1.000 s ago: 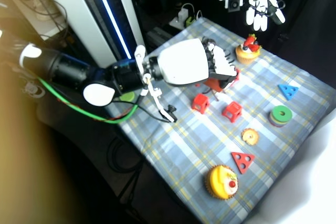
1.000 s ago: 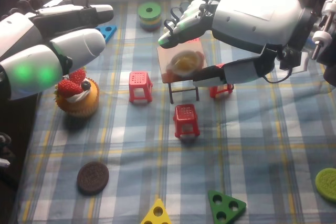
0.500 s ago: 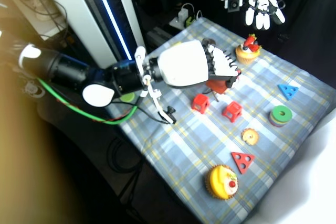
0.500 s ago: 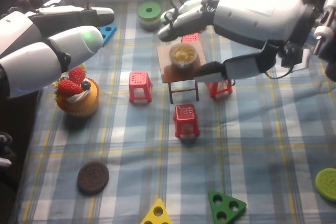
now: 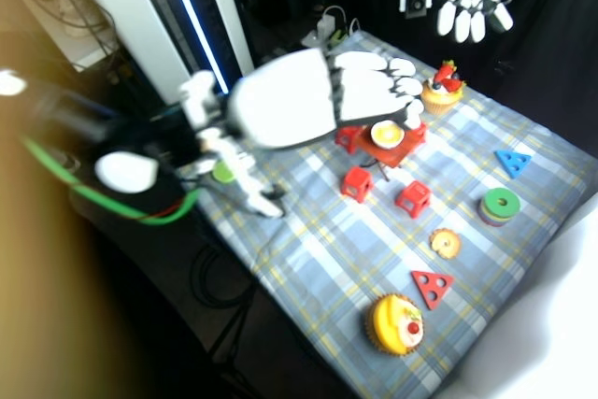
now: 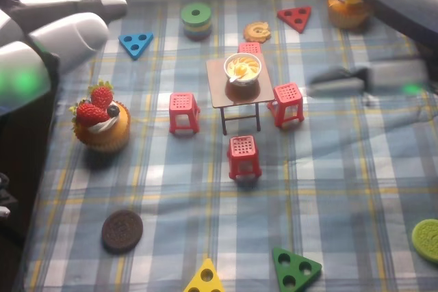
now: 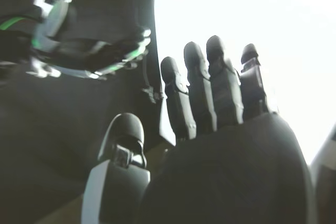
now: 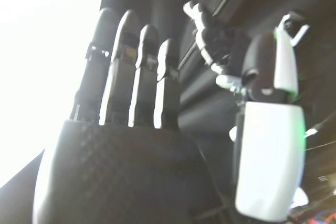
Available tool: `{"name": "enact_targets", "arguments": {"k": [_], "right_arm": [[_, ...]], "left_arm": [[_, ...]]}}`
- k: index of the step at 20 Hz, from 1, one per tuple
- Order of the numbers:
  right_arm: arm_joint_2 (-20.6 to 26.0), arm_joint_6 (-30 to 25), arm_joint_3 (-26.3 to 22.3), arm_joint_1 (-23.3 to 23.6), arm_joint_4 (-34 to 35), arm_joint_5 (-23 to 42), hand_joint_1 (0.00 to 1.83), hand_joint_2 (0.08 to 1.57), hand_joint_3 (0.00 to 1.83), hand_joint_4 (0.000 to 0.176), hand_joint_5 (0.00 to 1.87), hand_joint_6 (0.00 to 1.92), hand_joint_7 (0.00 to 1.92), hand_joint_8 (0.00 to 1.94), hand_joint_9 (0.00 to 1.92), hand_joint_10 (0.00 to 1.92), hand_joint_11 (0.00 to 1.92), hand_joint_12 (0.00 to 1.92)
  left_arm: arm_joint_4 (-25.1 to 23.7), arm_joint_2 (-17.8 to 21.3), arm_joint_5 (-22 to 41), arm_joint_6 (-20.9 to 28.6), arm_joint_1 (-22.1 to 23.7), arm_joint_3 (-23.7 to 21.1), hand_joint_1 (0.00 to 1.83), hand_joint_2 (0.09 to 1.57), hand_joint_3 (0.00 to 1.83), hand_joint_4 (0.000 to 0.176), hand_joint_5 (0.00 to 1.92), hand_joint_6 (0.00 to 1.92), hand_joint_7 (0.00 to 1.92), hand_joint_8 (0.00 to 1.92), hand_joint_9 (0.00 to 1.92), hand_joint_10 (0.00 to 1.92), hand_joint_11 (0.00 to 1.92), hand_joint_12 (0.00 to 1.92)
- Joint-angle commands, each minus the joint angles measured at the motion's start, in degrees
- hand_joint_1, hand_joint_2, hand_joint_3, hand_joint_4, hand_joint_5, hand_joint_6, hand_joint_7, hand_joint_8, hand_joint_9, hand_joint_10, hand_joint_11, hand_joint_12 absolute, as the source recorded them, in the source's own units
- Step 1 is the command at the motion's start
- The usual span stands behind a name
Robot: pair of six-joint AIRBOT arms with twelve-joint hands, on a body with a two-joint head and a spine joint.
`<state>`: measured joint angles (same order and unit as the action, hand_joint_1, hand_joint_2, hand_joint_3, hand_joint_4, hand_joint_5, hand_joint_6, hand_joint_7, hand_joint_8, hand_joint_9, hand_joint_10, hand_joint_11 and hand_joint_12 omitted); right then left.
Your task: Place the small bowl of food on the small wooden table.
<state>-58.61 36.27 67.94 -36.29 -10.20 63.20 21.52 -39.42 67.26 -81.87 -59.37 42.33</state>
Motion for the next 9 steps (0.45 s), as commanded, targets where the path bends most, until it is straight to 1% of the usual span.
{"name": "enact_targets", "arguments": {"k": [1,2,3,4,5,6,7,8,9], "right_arm": [[1.3,0.0,-1.1,-1.9,4.3,12.6,1.06,0.94,0.02,0.034,0.32,0.0,0.43,0.0,0.44,0.0,0.19,0.53],[1.9,0.0,-1.8,-3.6,5.6,14.3,0.98,0.96,0.0,0.043,0.34,0.0,0.45,0.0,0.47,0.0,0.24,0.5],[2.8,0.3,-2.9,-6.6,8.1,17.6,0.89,0.97,0.0,0.022,0.34,0.0,0.43,0.0,0.43,0.0,0.24,0.41],[3.3,0.6,-3.4,-8.0,9.2,19.1,0.85,0.97,0.0,0.0,0.32,0.0,0.4,0.0,0.41,0.0,0.22,0.39],[3.7,0.8,-3.9,-9.4,10.3,20.6,0.86,0.96,0.0,0.006,0.33,0.0,0.4,0.0,0.4,0.0,0.2,0.37],[4.5,1.2,-5.4,-13.6,13.3,25.2,0.87,0.96,0.0,0.003,0.34,0.01,0.41,0.01,0.41,0.01,0.2,0.37],[4.8,1.3,-6.0,-15.6,14.7,27.2,0.87,0.96,0.0,0.003,0.34,0.01,0.41,0.01,0.41,0.01,0.2,0.37],[5.2,1.5,-7.1,-18.6,16.8,30.0,0.94,0.93,0.0,0.0,0.36,0.01,0.4,0.0,0.44,0.01,0.24,0.39],[6.0,1.7,-8.6,-23.1,20.1,34.3,0.92,0.95,0.0,0.0,0.38,0.01,0.44,0.0,0.51,0.01,0.26,0.51]], "left_arm": [[-1.2,0.2,10.2,2.0,0.2,0.2,0.16,1.26,0.0,0.047,0.59,0.0,0.51,0.0,0.36,0.0,0.08,0.08],[-1.4,0.2,10.9,2.9,0.1,0.2,0.22,1.24,0.0,0.04,0.59,0.0,0.52,0.0,0.37,0.0,0.09,0.09],[-1.8,0.2,12.3,4.8,-0.3,0.2,0.33,1.2,0.0,0.068,0.55,0.0,0.51,0.0,0.38,0.0,0.02,0.3],[-2.1,0.1,13.0,5.8,-0.4,0.3,0.35,1.19,0.0,0.079,0.49,0.0,0.46,0.0,0.35,0.0,0.0,0.28],[-2.3,0.1,13.8,7.0,-0.6,0.4,0.43,1.19,0.0,0.044,0.43,0.0,0.4,0.0,0.32,0.0,0.0,0.32],[-2.6,-0.3,16.7,10.7,-1.5,0.7,0.42,1.18,0.0,0.062,0.39,0.0,0.36,0.0,0.31,0.0,0.0,0.5],[-2.5,-0.6,18.3,12.5,-2.2,0.9,0.42,1.18,0.0,0.062,0.39,0.0,0.36,0.0,0.31,0.0,0.0,0.5],[-2.2,-1.0,20.8,15.6,-3.7,1.3,0.47,1.17,0.0,0.053,0.28,0.0,0.3,0.0,0.29,0.0,0.0,0.74],[-1.7,-1.3,24.4,21.4,-6.1,2.0,0.52,1.14,0.0,0.041,0.2,0.0,0.27,0.0,0.25,0.0,0.0,0.7]]}}
